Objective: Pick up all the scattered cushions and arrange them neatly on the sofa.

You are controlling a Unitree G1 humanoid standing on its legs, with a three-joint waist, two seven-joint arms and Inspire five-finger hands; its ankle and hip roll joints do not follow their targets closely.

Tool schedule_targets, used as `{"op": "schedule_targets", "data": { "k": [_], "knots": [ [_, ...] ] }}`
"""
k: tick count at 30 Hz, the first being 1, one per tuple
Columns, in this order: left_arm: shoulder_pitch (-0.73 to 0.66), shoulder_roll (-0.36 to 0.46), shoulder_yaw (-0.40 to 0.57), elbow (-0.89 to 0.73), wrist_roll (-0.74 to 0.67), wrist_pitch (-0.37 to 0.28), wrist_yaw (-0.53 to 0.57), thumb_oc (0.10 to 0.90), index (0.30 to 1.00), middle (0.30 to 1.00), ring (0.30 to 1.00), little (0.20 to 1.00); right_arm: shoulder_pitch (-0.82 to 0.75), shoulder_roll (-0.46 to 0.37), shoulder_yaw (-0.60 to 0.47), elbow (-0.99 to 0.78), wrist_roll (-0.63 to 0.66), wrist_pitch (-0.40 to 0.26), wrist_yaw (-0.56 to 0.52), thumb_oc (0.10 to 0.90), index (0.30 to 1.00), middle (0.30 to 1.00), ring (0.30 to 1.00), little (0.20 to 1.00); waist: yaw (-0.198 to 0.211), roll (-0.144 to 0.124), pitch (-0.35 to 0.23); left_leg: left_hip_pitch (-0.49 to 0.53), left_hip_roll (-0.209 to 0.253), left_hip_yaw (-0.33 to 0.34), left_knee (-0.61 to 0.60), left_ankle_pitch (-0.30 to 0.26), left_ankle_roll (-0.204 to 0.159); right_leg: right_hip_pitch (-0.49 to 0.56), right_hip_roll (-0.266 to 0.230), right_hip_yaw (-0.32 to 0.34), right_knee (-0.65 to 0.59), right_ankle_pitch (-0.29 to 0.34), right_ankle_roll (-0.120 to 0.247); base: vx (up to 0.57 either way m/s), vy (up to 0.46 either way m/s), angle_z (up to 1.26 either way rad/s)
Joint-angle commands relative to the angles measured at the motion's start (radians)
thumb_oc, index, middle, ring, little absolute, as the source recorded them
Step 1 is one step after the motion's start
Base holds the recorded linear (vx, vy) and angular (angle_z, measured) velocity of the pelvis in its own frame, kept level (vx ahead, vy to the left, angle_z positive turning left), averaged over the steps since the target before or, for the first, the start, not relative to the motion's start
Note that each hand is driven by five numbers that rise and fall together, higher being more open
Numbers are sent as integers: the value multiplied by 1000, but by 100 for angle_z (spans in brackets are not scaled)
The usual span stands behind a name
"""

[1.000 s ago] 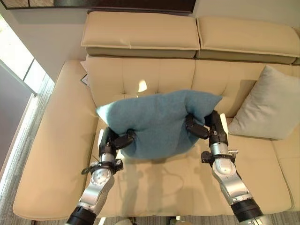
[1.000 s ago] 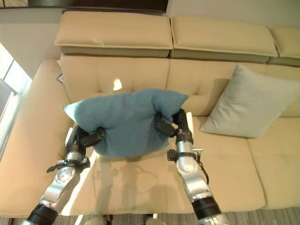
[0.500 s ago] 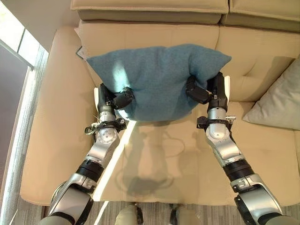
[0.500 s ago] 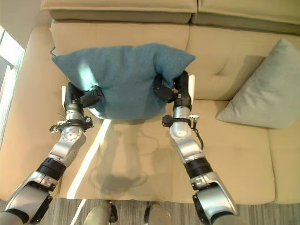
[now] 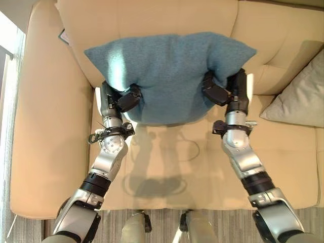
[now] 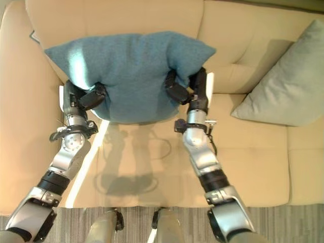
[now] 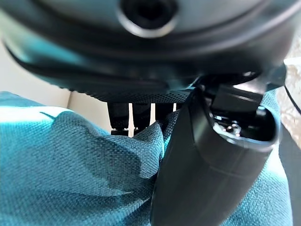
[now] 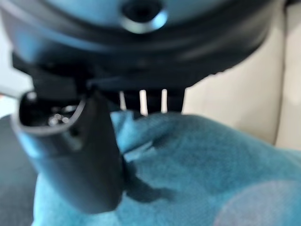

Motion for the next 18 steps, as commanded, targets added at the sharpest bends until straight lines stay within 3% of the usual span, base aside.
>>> {"op": "schedule_targets", "data": {
  "k": [1, 8, 18],
  "knots": [
    [3, -40, -49, -237, 74, -149, -115, 400, 300, 300, 300, 300, 18, 65, 62, -144, -72, -107, 75, 400, 300, 300, 300, 300, 7, -30, -227, 51, -12, 33, 11, -131, -63, 30, -26, -16, -10, -8, 119, 47, 8, 9],
    [156, -44, -16, -355, 81, -135, -166, 400, 300, 300, 300, 300, 162, 80, 16, -240, -88, -109, 117, 400, 300, 300, 300, 300, 8, -34, -245, 105, -10, 37, 11, -148, -59, 84, -28, -16, -10, -25, 122, 57, 12, 0],
    [167, -27, -16, -309, 140, -112, -157, 400, 300, 300, 300, 300, 193, 88, 20, -220, -92, -109, 129, 400, 300, 300, 300, 300, 8, -33, -257, 146, -3, 50, 11, -162, -61, 125, -29, -21, -10, -39, 126, 29, 5, -2]
  ]
}}
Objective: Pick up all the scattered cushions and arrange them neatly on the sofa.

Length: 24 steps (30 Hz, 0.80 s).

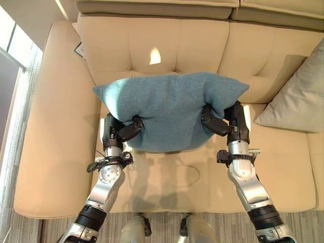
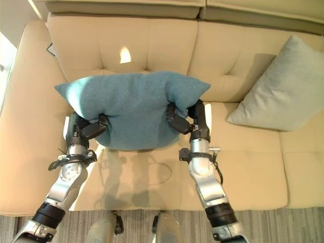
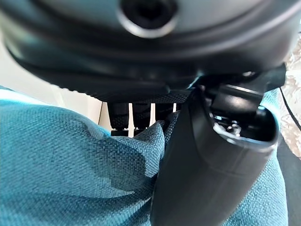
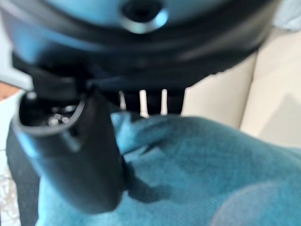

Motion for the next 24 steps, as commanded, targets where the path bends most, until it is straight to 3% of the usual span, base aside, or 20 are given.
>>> {"op": "schedule_targets", "data": {
  "k": [1, 10, 24],
  "knots": [
    [-137, -35, -55, -120, 139, -117, -57, 400, 300, 300, 300, 300, -52, 45, 63, -90, -50, -123, 15, 400, 300, 300, 300, 300, 4, -7, -258, 79, 20, 23, 5, -138, -39, 10, -5, -24, 11, -64, 100, 0, 0, 0],
    [-207, -40, -69, -5, 131, -113, -23, 400, 300, 300, 300, 300, -108, 43, 98, 0, -64, -107, -14, 400, 300, 300, 300, 300, -1, -1, -255, 54, 24, 26, 5, -130, -44, -14, -6, -32, 11, -58, 103, 0, 0, 0],
    [-205, -45, -79, 162, 150, -81, -12, 400, 300, 300, 300, 300, -135, 60, 127, 170, -89, -77, -51, 400, 300, 300, 300, 300, 2, 2, -251, 41, 27, 21, 5, -129, -46, -30, -3, -34, 11, -56, 99, -2, 0, 0]
  ]
}}
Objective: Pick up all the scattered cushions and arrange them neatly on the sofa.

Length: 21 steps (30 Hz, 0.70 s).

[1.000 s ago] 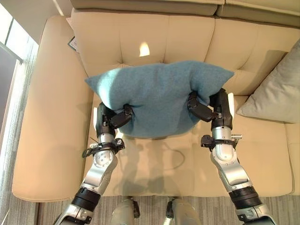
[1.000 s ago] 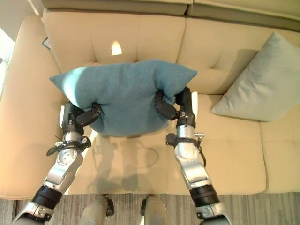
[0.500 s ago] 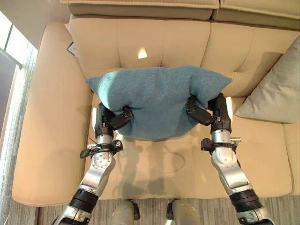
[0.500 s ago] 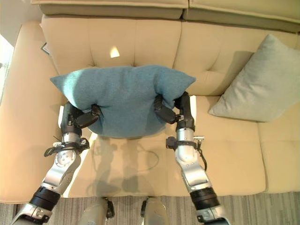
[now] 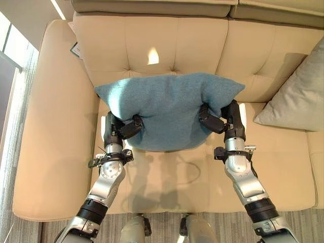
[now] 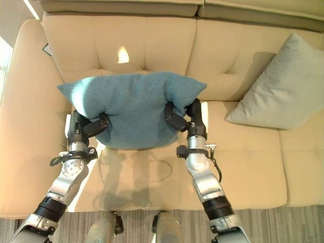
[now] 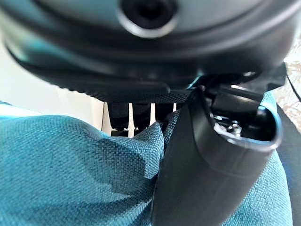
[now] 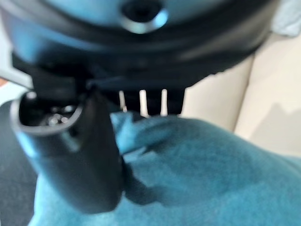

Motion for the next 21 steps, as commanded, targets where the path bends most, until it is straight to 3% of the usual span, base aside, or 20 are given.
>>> {"op": "schedule_targets", "data": {
  "k": [1, 2, 3, 7, 11, 16, 21],
  "knots": [
    [-125, -46, -70, 56, 104, -103, -34, 400, 300, 300, 300, 300, -28, 59, 83, 35, -56, -89, -8, 400, 300, 300, 300, 300, 5, 1, -250, 48, 25, 20, 5, -130, -45, -19, -4, -31, 11, -56, 98, 0, 0, 0],
    [-129, -43, -72, 65, 110, -103, -32, 519, 479, 479, 479, 479, -34, 57, 85, 46, -59, -88, -11, 424, 335, 335, 335, 335, 5, 1, -252, 47, 25, 20, 5, -130, -46, -22, -3, -31, 11, -56, 98, 0, 0, 0],
    [-136, -39, -71, 80, 118, -99, -28, 800, 900, 900, 900, 900, -51, 54, 85, 67, -70, -84, -24, 800, 900, 900, 900, 900, 6, 0, -256, 43, 26, 22, 5, -130, -47, -26, -4, -32, 11, -55, 97, 0, 0, 0],
    [-160, -37, -60, 110, 116, -96, -7, 800, 900, 900, 900, 900, -94, 39, 78, 101, -75, -74, -50, 800, 900, 900, 900, 900, 7, -1, -258, 36, 27, 21, 5, -128, -48, -31, -4, -36, 11, -55, 97, 0, 0, 0],
    [-179, 14, -29, 135, 107, -90, -17, 800, 900, 900, 900, 900, -141, -28, 49, 149, -80, -57, -68, 800, 900, 900, 900, 900, 13, -3, -260, 35, 29, 24, 5, -127, -51, -34, -3, -40, 11, -54, 97, 0, 0, 0],
    [-146, 145, 76, 233, 118, -70, -41, 800, 900, 900, 900, 900, -120, -152, -27, 267, -61, -37, -50, 800, 900, 900, 900, 900, 20, -1, -276, 46, 29, 29, 5, -132, -57, -23, -2, -51, 11, -58, 102, 41, -9, 1],
    [-49, 162, 178, 236, 79, -78, -37, 800, 900, 900, 900, 900, -53, -210, -100, 326, -49, -14, -48, 800, 900, 900, 900, 900, 25, 1, -284, 62, 28, 25, 5, -137, -59, -3, -2, -58, 11, -66, 104, 51, -6, 2]
  ]
}}
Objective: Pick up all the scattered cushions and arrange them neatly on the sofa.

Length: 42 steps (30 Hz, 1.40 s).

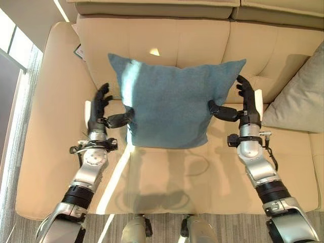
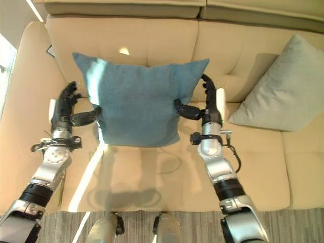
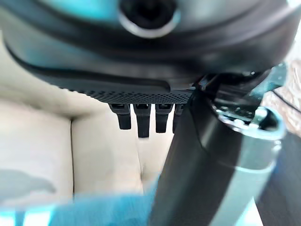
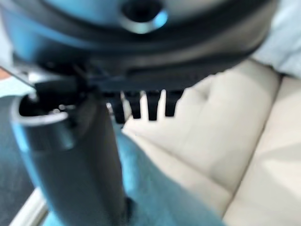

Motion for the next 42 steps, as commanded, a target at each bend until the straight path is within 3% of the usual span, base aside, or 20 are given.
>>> {"op": "schedule_targets", "data": {
  "k": [1, 5, 8, 14, 19, 20, 24, 33, 34, 35, 37, 38, 39, 42],
  "knots": [
    [90, 14, 52, 72, 5, -77, 26, 800, 900, 900, 900, 900, 146, -44, -90, 92, -1, -18, -41, 800, 900, 900, 900, 900, 19, -11, -280, 72, 24, 26, 5, -140, -60, 3, -5, -42, 11, -70, 104, 85, -5, 5],
    [180, 9, 91, 32, 36, -74, 9, 800, 900, 900, 900, 900, 239, -49, -158, 60, -1, -29, -29, 800, 900, 900, 900, 900, 20, -11, -286, 91, 25, 23, 5, -147, -60, 26, -5, -47, 11, -79, 104, 65, -7, 4],
    [336, -37, 144, -48, 57, -73, -40, 800, 900, 900, 900, 900, 385, -35, -219, -11, -38, -38, 14, 800, 900, 900, 900, 900, 21, -15, -284, 123, 27, 22, 5, -156, -59, 62, -1, -54, 11, -90, 101, 51, -21, 0],
    [533, -134, 148, -51, 75, -44, -129, 800, 900, 900, 900, 900, 559, 35, -256, -29, -78, -46, 81, 800, 900, 900, 900, 900, 22, -18, -271, 167, 33, 22, 5, -159, -55, 112, 7, -56, 11, -106, 94, 11, -26, -2],
    [534, -133, 147, -51, 75, -45, -129, 800, 900, 900, 900, 900, 560, 36, -256, -30, -78, -46, 81, 800, 900, 900, 900, 900, 21, -19, -274, 162, 32, 22, 5, -155, -54, 107, 6, -56, 11, -102, 94, -16, -24, -1],
    [633, -199, 100, 69, 111, 7, -194, 800, 900, 900, 900, 900, 637, 137, -227, 44, -67, -46, 134, 800, 900, 900, 900, 900, 11, -13, -265, 189, 37, 26, 5, -155, -48, 136, 20, -50, 11, -113, 82, -76, -110, -1],
    [660, -219, 51, 182, 155, 33, -213, 800, 900, 900, 900, 900, 664, 181, -183, 110, -50, -51, 162, 800, 900, 900, 900, 900, 5, -8, -264, 211, 46, 28, 5, -147, -50, 152, 37, -36, 11, -123, 69, -50, -86, -1],
    [591, -226, -8, 334, 196, 40, -185, 800, 900, 900, 900, 900, 634, 195, -101, 215, -45, -57, 160, 800, 900, 900, 900, 900, 3, -3, -221, 186, 62, 1, 31, -104, -55, 147, 57, -18, 11, -143, 44, -110, -66, 2],
    [555, -223, -25, 360, 195, 37, -177, 800, 900, 900, 900, 900, 605, 189, -83, 258, -43, -56, 153, 800, 900, 900, 900, 900, 5, -21, -197, 139, 46, -31, 149, -167, -50, 136, 41, -14, 11, -131, 37, -183, -29, 6],
    [555, -223, -25, 360, 195, 37, -177, 800, 900, 900, 900, 900, 605, 189, -82, 258, -43, -56, 153, 800, 900, 900, 900, 900, 5, -21, -198, 137, 45, -32, 149, -167, -50, 135, 40, -15, 11, -130, 37, -244, -27, 11],
    [538, -231, -38, 395, 200, 35, -177, 800, 900, 900, 900, 900, 584, 181, -74, 288, -42, -57, 149, 800, 900, 900, 900, 900, 7, -37, -192, 143, -6, -91, 274, -262, -36, 120, 25, -7, 11, -112, 31, -161, 36, 9],
    [538, -231, -38, 395, 200, 35, -177, 800, 900, 900, 900, 900, 584, 181, -74, 288, -42, -57, 149, 800, 900, 900, 900, 900, 6, -37, -193, 142, -6, -91, 274, -262, -36, 119, 25, -7, 11, -112, 31, -171, 102, -1],
    [541, -243, -39, 414, 191, 33, -180, 800, 900, 900, 900, 900, 572, 177, -71, 319, -43, -54, 149, 800, 900, 900, 900, 900, 4, -35, -193, 168, -33, -133, 331, -292, -34, 110, 30, 8, 11, -95, 30, -95, 114, -12],
    [535, -250, -58, 434, 190, 31, -182, 800, 900, 900, 900, 900, 566, 180, -76, 379, -40, -44, 151, 800, 900, 900, 900, 900, -18, -19, -197, 245, -71, -174, 273, -336, -19, 86, 33, 19, 13, -56, 39, -106, 173, -49]
  ]
}}
